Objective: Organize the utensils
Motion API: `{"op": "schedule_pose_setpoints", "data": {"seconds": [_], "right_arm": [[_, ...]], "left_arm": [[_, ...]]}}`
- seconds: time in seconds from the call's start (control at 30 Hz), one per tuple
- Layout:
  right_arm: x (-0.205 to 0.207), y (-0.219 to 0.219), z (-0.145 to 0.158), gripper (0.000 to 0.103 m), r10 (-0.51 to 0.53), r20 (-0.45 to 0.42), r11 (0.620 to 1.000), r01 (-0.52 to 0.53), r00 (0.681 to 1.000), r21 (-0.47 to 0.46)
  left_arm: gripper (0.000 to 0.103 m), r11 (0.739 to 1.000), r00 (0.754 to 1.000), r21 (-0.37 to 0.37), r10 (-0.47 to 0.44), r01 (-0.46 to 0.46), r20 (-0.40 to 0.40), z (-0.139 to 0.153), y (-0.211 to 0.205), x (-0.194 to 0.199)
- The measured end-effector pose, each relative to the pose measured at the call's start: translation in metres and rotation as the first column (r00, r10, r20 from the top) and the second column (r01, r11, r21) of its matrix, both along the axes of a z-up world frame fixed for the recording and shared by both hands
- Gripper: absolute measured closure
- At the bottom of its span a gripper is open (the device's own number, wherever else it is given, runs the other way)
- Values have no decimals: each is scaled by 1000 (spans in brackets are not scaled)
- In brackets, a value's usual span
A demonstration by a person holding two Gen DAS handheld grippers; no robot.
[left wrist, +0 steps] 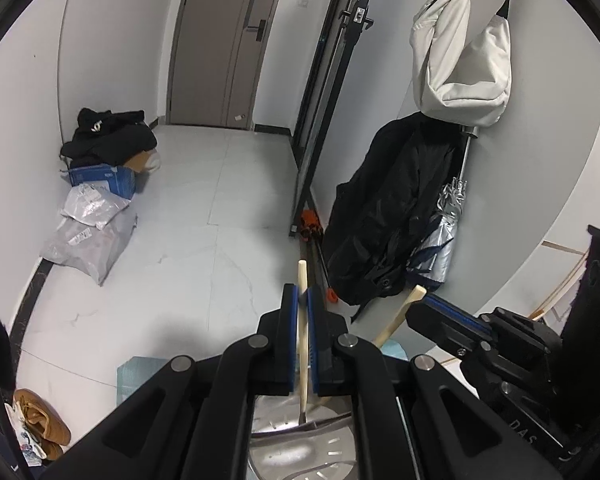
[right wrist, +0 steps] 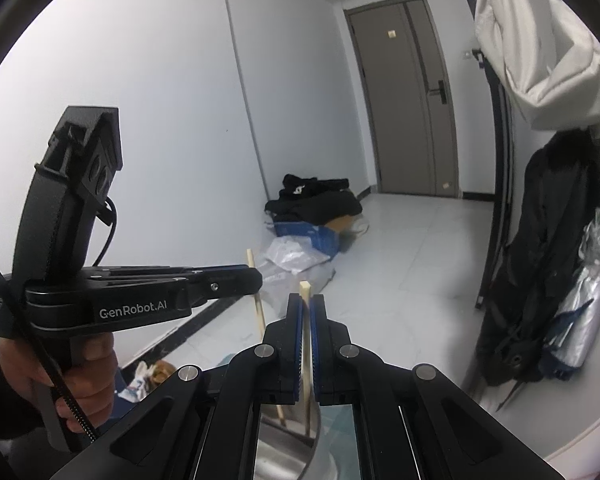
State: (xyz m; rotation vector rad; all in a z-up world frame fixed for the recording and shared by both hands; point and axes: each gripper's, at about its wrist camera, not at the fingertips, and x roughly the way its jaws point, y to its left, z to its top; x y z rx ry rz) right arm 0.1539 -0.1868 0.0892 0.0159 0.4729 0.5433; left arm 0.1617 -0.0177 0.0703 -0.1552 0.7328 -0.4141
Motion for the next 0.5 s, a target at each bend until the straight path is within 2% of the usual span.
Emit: {"op": "schedule_pose_setpoints", "data": {"seconds": [0.17, 0.3, 0.4, 0.5], "right_arm": [[-1, 3, -8, 98, 25, -33, 1000, -25, 999, -12], [-7, 5, -12, 97, 48, -60, 999, -49, 997, -17], [-13, 5, -12, 96, 42, -65, 999, -44, 997, -30], [-23, 0, -8, 89, 13, -61, 999, -15, 998, -31]], "left_arm": [[101, 1000, 1000, 5, -24, 24, -11, 0, 1, -7], [101, 999, 998, 24, -47, 49, -49, -3, 1, -14], [97, 998, 998, 58, -15, 18, -57, -3, 2, -20], [90, 998, 998, 59, 37, -35, -43, 2, 12, -32]]}}
